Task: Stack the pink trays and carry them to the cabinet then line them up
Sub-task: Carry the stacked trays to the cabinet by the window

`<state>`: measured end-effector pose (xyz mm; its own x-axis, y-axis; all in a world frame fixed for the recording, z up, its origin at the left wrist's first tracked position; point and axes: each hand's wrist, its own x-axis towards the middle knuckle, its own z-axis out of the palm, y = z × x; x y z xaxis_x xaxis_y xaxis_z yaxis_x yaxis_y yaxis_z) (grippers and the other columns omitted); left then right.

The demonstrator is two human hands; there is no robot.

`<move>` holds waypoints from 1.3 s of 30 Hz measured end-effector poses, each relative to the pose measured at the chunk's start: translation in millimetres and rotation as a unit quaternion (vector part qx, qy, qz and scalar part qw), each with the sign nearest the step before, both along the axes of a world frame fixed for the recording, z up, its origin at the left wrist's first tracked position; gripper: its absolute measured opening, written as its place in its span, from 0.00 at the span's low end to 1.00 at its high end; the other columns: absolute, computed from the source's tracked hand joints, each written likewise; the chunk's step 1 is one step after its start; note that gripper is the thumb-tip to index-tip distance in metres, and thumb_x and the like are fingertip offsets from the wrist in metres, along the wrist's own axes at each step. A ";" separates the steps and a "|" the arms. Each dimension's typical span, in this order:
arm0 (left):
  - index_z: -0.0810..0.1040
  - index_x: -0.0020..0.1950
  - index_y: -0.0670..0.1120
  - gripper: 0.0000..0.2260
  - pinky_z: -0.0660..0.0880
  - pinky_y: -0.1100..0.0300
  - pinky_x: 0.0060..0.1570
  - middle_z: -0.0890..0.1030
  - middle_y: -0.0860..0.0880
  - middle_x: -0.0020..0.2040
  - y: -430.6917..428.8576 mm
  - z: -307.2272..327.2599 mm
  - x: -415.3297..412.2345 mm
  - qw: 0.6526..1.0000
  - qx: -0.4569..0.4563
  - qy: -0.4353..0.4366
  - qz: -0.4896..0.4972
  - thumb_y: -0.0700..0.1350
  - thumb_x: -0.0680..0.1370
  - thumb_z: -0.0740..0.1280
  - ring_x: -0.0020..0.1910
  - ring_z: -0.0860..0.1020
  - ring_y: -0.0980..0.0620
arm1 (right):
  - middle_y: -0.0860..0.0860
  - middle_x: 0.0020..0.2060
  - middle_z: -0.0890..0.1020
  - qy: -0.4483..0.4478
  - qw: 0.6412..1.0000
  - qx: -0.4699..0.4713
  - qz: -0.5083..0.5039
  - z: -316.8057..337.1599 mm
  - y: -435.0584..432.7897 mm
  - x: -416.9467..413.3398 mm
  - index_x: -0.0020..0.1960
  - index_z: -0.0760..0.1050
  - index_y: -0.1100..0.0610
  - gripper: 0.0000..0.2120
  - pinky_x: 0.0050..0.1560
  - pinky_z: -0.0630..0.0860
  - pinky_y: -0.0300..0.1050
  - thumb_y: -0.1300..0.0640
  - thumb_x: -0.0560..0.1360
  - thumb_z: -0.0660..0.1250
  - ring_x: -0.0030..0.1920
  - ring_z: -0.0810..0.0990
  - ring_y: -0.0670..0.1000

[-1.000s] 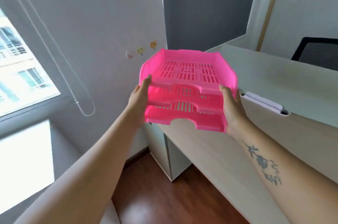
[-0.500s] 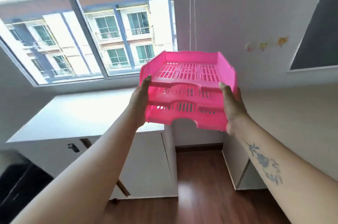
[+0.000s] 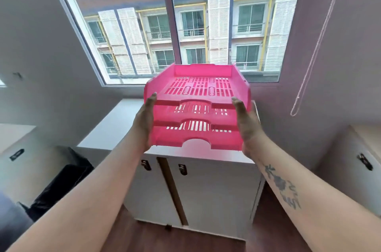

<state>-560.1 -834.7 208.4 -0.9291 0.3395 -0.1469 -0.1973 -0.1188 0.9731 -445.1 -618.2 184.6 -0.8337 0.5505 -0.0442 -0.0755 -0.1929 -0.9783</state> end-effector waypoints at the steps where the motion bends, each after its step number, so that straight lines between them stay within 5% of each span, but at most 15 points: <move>1: 0.78 0.65 0.52 0.27 0.80 0.33 0.47 0.86 0.40 0.55 -13.3 -3.3 -16.3 1.000 -0.006 -0.006 0.006 0.67 0.75 0.62 0.50 0.85 0.36 | 0.51 0.61 0.82 -0.002 1.000 -0.007 0.006 -3.6 -12.9 -17.3 0.67 0.70 0.35 0.36 0.54 0.77 0.74 0.25 0.62 0.70 0.58 0.82 0.62; 8: 0.79 0.63 0.56 0.27 0.79 0.33 0.50 0.86 0.43 0.55 -75.1 -41.4 -112.6 0.999 -0.020 -0.038 0.032 0.69 0.72 0.64 0.51 0.85 0.38 | 0.53 0.61 0.82 -0.020 1.000 0.008 0.004 -33.6 -75.9 -110.3 0.68 0.68 0.33 0.31 0.47 0.80 0.71 0.28 0.67 0.69 0.57 0.83 0.63; 20: 0.77 0.64 0.59 0.24 0.78 0.35 0.54 0.85 0.44 0.56 -70.7 -115.9 -166.8 0.999 -0.039 -0.018 0.014 0.69 0.73 0.63 0.55 0.83 0.40 | 0.49 0.68 0.75 -0.044 0.994 0.073 -0.062 -86.6 -93.8 -148.8 0.72 0.62 0.30 0.37 0.64 0.72 0.71 0.26 0.65 0.66 0.68 0.74 0.58; 27: 0.74 0.68 0.57 0.28 0.74 0.42 0.62 0.82 0.48 0.60 -53.7 -132.5 -168.2 0.997 -0.068 -0.013 0.035 0.68 0.71 0.62 0.61 0.78 0.45 | 0.44 0.66 0.72 -0.070 0.992 0.081 -0.067 -93.7 -81.6 -152.8 0.67 0.58 0.28 0.32 0.62 0.67 0.50 0.29 0.64 0.60 0.64 0.70 0.49; 32: 0.73 0.69 0.59 0.29 0.73 0.38 0.63 0.82 0.49 0.60 -50.3 -123.5 -169.1 0.995 -0.096 -0.011 0.027 0.69 0.72 0.62 0.61 0.78 0.44 | 0.43 0.68 0.72 -0.086 0.993 0.081 -0.029 -91.3 -66.3 -151.3 0.72 0.60 0.34 0.37 0.68 0.68 0.54 0.30 0.64 0.62 0.66 0.72 0.47; 35: 0.70 0.72 0.58 0.32 0.77 0.45 0.58 0.81 0.50 0.62 -53.6 -99.5 -170.3 0.993 -0.108 0.031 0.028 0.69 0.71 0.62 0.60 0.80 0.47 | 0.47 0.73 0.70 -0.105 0.989 0.102 -0.001 -78.6 -43.9 -149.7 0.76 0.58 0.38 0.45 0.70 0.69 0.62 0.27 0.64 0.66 0.72 0.71 0.51; 39: 0.66 0.74 0.44 0.45 0.76 0.46 0.52 0.74 0.35 0.69 -51.5 -66.4 -197.4 0.981 -0.167 0.070 0.066 0.73 0.67 0.64 0.66 0.75 0.36 | 0.54 0.78 0.62 -0.142 0.982 0.128 -0.002 -44.1 -12.6 -168.2 0.80 0.53 0.43 0.52 0.72 0.66 0.65 0.26 0.62 0.67 0.76 0.64 0.57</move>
